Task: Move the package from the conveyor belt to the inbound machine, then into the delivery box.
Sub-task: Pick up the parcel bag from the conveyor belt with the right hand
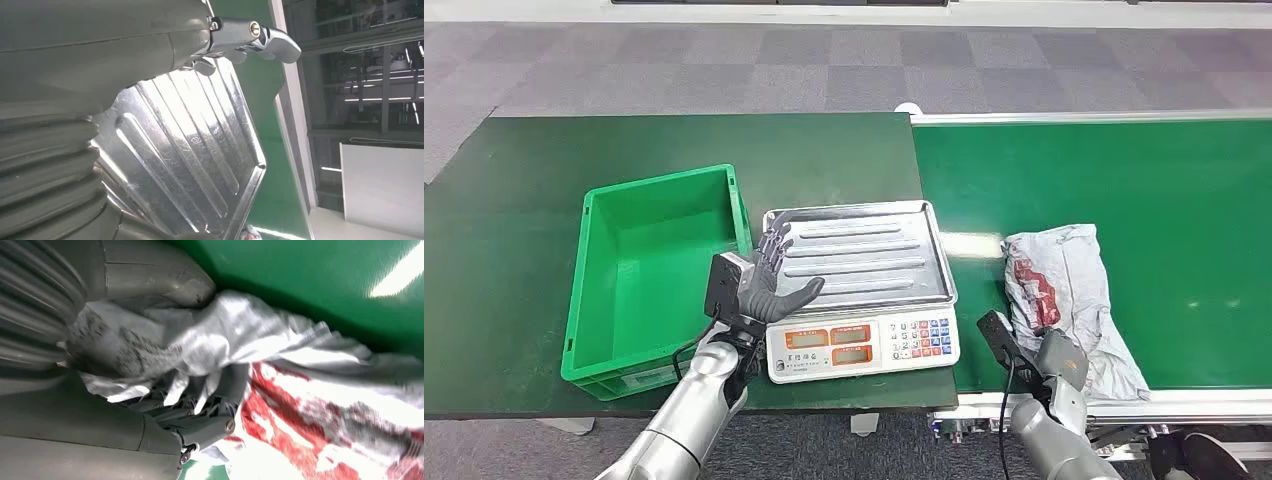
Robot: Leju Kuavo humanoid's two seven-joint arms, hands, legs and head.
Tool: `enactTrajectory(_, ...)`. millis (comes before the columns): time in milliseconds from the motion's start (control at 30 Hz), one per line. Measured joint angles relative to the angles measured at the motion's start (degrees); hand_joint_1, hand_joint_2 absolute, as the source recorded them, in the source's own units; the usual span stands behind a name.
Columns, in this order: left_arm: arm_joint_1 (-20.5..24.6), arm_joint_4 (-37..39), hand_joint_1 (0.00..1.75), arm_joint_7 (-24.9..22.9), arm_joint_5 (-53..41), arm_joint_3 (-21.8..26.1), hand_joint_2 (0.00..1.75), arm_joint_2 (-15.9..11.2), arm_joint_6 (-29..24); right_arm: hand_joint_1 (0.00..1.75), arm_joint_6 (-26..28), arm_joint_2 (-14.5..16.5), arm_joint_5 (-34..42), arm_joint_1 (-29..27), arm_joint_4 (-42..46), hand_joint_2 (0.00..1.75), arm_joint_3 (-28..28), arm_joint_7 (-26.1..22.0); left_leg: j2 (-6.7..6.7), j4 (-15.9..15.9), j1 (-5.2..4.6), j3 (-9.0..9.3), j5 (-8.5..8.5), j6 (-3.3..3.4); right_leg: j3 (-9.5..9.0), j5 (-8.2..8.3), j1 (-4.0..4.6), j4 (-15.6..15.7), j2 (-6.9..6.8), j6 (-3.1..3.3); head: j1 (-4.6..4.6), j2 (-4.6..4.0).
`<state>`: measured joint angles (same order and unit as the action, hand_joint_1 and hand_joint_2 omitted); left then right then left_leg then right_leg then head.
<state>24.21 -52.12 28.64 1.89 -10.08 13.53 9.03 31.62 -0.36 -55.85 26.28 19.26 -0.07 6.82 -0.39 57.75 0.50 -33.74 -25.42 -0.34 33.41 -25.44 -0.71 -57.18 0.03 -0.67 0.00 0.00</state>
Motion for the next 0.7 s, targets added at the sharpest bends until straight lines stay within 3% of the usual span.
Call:
enactTrajectory(267, -0.1, -0.3, 0.0, -0.2, 0.0, 0.0, 1.75, 0.0, 0.0, 1.75, 1.6, 0.7, 1.3, 0.0, 0.0, 1.75, -1.7, -2.7, 0.0, 0.0, 0.02, 0.0, -0.09, -0.11, 0.02, -0.08, 0.11, 0.0, 0.0, 0.1, -0.01, 0.0)
enactTrajectory(600, -0.1, -0.3, 0.0, -0.2, -0.8, 0.0, 1.75, 0.0, -0.6, 1.75, 5.8, 2.9, 3.7, -0.2, 0.8, 1.75, -3.4, -10.0, 0.06, 0.0, 0.04, -0.05, -0.11, -0.16, 0.11, -0.08, 0.11, 0.0, 0.07, 0.12, 0.01, 0.01)
enactTrajectory(700, 0.1, -0.1, 0.0, -0.1, -2.1, 0.0, 1.75, 0.0, -1.5, 1.75, 7.1, 3.4, 4.5, -0.3, 2.3, 1.75, -3.5, -14.0, 0.05, 0.0, 0.04, -0.14, -0.1, -0.17, 0.22, -0.05, 0.08, -0.1, 0.08, 0.14, 0.01, 0.0)
